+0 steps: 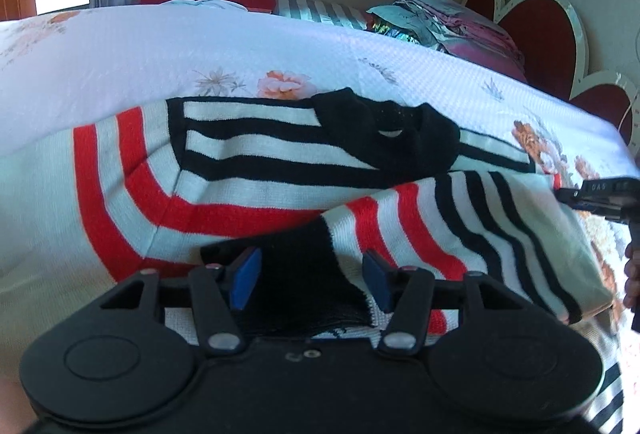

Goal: Fold small clothes
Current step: 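Grasp the black cuff of the other sleeve with the left gripper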

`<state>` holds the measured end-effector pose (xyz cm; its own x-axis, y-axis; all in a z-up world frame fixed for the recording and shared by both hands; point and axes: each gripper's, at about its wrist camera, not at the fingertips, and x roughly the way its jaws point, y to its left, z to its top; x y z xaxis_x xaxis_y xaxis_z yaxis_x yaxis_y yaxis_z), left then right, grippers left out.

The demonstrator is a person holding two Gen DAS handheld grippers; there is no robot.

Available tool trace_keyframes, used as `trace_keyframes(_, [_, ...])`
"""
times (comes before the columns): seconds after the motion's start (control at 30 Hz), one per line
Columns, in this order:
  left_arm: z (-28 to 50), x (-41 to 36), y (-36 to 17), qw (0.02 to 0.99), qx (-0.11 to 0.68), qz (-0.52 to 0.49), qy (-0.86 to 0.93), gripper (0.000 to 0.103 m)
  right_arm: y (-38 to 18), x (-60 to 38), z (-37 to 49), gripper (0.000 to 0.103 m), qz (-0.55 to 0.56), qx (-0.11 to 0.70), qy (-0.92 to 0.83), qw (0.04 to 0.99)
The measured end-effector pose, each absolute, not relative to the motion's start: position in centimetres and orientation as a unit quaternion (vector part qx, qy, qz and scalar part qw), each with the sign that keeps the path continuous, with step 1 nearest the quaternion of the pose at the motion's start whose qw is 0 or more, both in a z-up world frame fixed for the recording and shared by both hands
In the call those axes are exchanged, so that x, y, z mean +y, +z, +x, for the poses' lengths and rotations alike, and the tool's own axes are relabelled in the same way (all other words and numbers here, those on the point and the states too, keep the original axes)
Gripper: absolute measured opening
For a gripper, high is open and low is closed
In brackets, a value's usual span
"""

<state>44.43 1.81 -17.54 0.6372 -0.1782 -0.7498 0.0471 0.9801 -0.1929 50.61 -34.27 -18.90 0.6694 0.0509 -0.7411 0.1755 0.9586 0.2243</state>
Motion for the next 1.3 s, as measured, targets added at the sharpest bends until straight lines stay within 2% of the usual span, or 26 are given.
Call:
trace_keyframes(0.07, [44.1,2.1,-17.0,0.902,0.418,-0.091,-0.058,0.062,-17.8,-33.7,49.7,0.014,0.122,0.396,-0.035,0.909])
trace_keyframes(0.13, [43.6,2.4,-16.2,0.905,0.41,-0.098,-0.051,0.078,-16.6,-33.0,48.0,0.015,0.118,0.383,-0.02,0.916])
trace_keyframes(0.17, [43.2,2.6,-15.8,0.908,0.406,-0.099,-0.047,0.08,-16.1,-32.3,47.0,0.016,0.112,0.378,-0.008,0.919])
trace_keyframes(0.27, [42.1,3.5,-14.8,0.911,0.398,-0.097,-0.039,0.081,-15.1,-29.6,44.2,0.018,0.093,0.369,0.032,0.924])
trace_keyframes(0.33, [41.5,4.4,-14.5,0.91,0.402,-0.098,-0.03,0.082,-15.0,-27.5,42.7,0.03,0.09,0.373,0.061,0.921])
trace_keyframes(0.37, [41.1,4.9,-14.3,0.909,0.404,-0.1,-0.024,0.082,-15.1,-26.4,42.0,0.039,0.089,0.375,0.075,0.92])
trace_keyframes(0.4, [40.6,5.5,-14.3,0.909,0.405,-0.101,-0.018,0.082,-15.2,-25.1,41.4,0.041,0.084,0.375,0.087,0.919])
trace_keyframes(0.73, [34.6,16.3,-13.8,0.895,0.399,-0.173,0.101,0.081,-17.0,-15.5,40.5,0.041,0.038,0.4,0.15,0.904])
trace_keyframes(0.97, [29.8,25.5,-14.3,0.865,0.382,-0.257,0.199,0.08,-14.7,-12.8,39.9,0.041,0.058,0.37,0.189,0.908])
trace_keyframes(1.3, [29.3,33.0,-16.3,0.844,0.337,-0.326,0.26,0.079,-14.4,-8.5,40.0,0.041,0.048,0.373,0.207,0.903])
